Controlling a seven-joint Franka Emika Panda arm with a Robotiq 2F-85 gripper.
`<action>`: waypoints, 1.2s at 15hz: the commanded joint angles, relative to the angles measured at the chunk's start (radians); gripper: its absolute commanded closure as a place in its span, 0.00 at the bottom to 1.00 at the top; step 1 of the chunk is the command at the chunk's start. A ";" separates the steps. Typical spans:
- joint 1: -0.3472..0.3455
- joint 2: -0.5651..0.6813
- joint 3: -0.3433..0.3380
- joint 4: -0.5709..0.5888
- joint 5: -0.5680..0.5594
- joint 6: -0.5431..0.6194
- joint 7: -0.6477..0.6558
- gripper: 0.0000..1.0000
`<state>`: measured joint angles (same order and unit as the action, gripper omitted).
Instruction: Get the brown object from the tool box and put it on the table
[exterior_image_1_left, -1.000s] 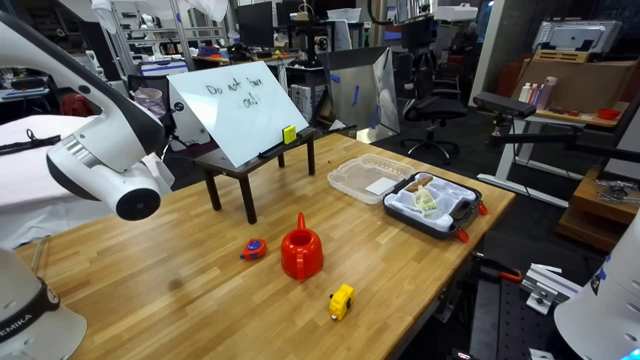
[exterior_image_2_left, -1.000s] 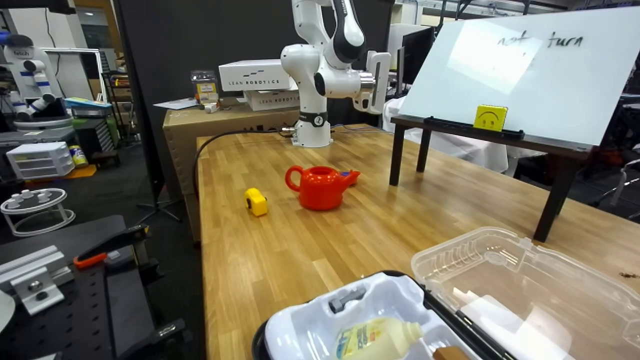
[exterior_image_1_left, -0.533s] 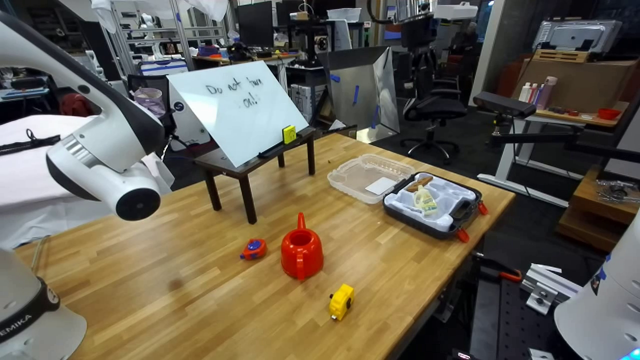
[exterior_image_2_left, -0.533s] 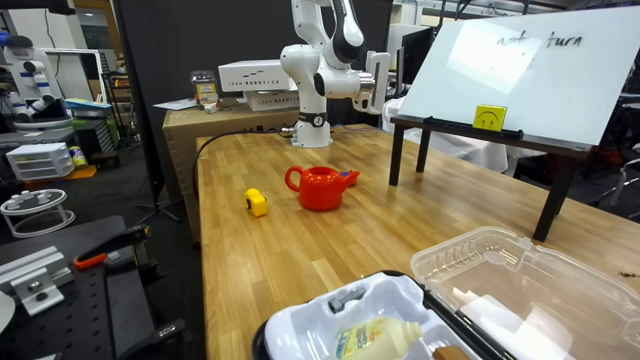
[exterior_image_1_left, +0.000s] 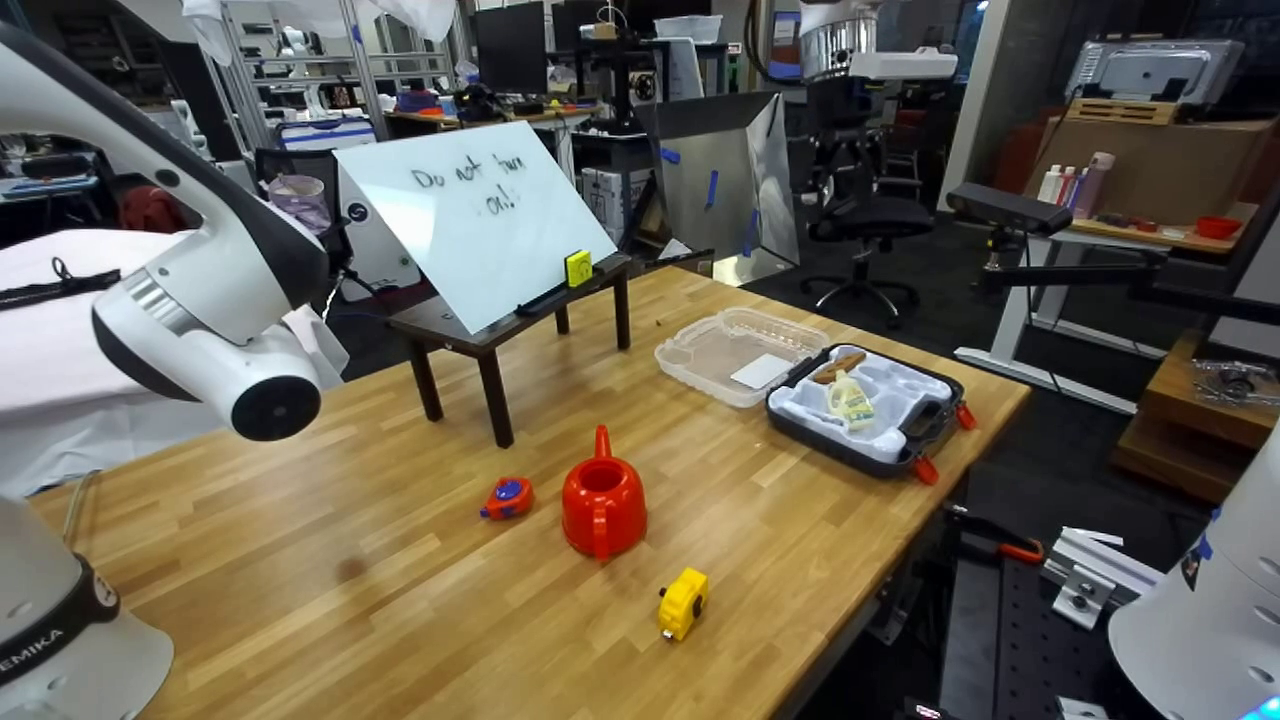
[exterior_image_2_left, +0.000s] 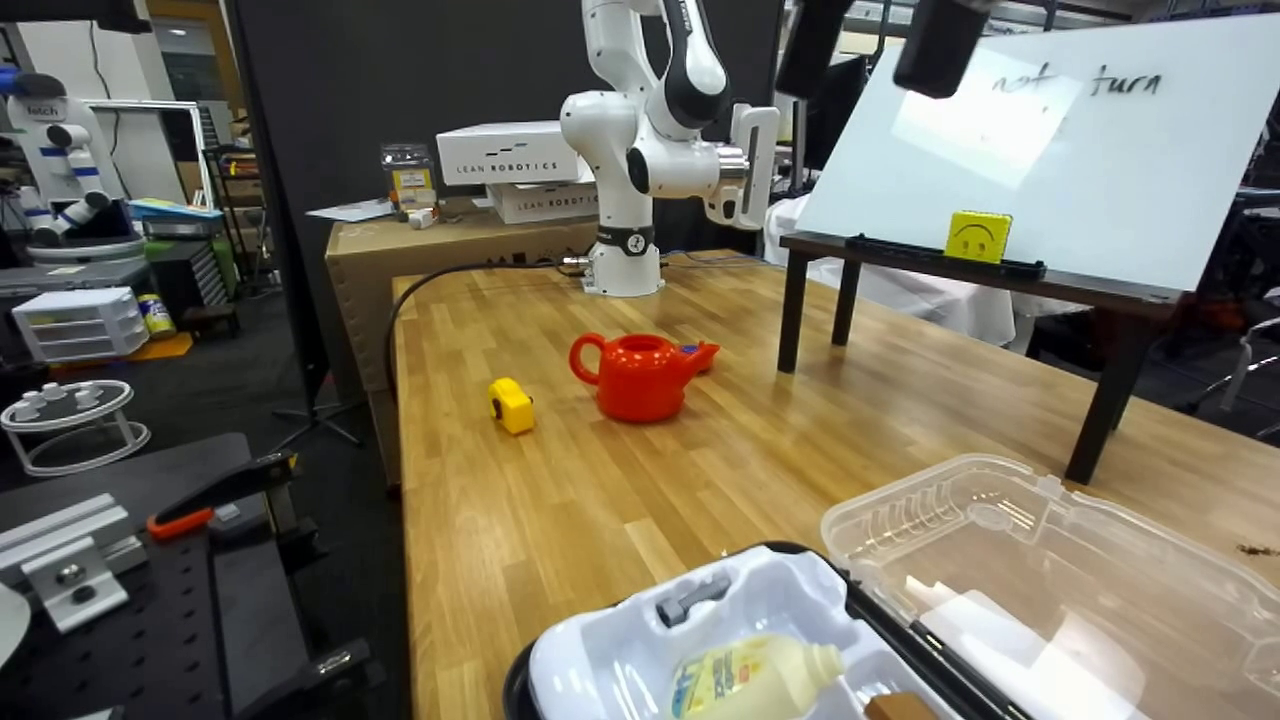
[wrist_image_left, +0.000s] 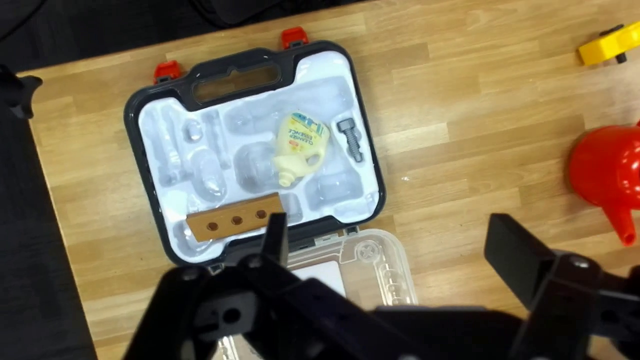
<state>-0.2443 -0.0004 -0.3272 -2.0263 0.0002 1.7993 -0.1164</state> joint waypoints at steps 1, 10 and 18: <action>-0.046 0.045 -0.011 0.005 0.028 0.043 0.084 0.00; -0.084 0.064 -0.029 -0.027 0.009 0.038 0.140 0.00; -0.102 0.158 -0.034 0.041 0.173 -0.047 0.175 0.00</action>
<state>-0.3194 0.0906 -0.3647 -2.0488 0.0863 1.8242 0.0265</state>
